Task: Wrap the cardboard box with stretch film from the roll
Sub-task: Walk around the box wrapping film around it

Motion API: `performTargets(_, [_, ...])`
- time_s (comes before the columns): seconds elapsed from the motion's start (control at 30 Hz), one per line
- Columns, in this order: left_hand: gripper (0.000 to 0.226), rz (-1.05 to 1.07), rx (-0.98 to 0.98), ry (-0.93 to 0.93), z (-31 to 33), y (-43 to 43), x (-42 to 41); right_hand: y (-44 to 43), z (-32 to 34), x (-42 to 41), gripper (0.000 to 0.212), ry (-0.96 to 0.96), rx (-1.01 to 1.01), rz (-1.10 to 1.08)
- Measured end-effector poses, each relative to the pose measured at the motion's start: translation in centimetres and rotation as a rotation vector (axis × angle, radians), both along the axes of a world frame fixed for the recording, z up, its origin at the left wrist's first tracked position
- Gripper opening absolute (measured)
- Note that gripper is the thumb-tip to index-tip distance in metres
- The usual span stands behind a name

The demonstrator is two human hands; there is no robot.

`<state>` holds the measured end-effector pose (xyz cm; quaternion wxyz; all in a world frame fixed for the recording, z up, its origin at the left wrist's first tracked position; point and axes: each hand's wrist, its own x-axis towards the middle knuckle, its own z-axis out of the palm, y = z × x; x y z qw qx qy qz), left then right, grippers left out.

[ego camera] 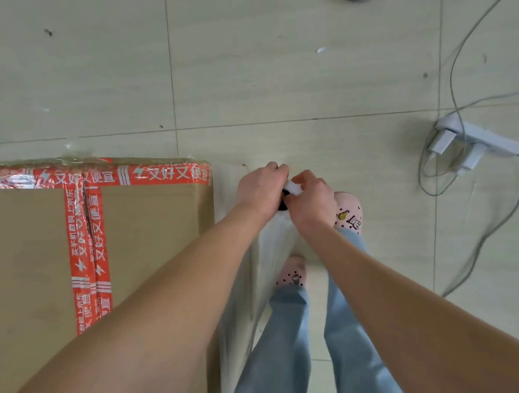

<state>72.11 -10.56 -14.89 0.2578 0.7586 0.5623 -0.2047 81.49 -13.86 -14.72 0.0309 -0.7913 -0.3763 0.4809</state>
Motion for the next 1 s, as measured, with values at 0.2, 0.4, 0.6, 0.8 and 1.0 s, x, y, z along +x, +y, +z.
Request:
performTargets(0.2, [0.015, 0.075, -0.042, -0.043, -0.4, 2.6, 0.6, 2.4, 0.6, 1.2, 0.025, -0.054, -0.037, 0.124])
performTargets(0.4, [0.008, 0.331, 0.026, -0.055, -0.1, 4.1, -1.1, 6.3, 0.2, -0.2, 0.031, -0.056, 0.068, 0.286])
performTargets(0.6, [0.01, 0.466, 0.05, -0.056, -0.1, 4.2, -2.8, 8.0, -1.1, -1.5, 0.036, 0.01, -0.039, 0.257])
performTargets(0.8, [0.025, 0.199, -0.046, -0.001, -0.4, 5.4, -0.3, 7.4, -1.5, 0.0, 0.026, 0.003, -0.048, 0.261])
performTargets(1.0, [0.006, 0.403, -0.057, 0.003, -0.6, 7.6, -0.4, 10.1, -1.2, 0.0, 0.021, 0.024, 0.088, 0.355])
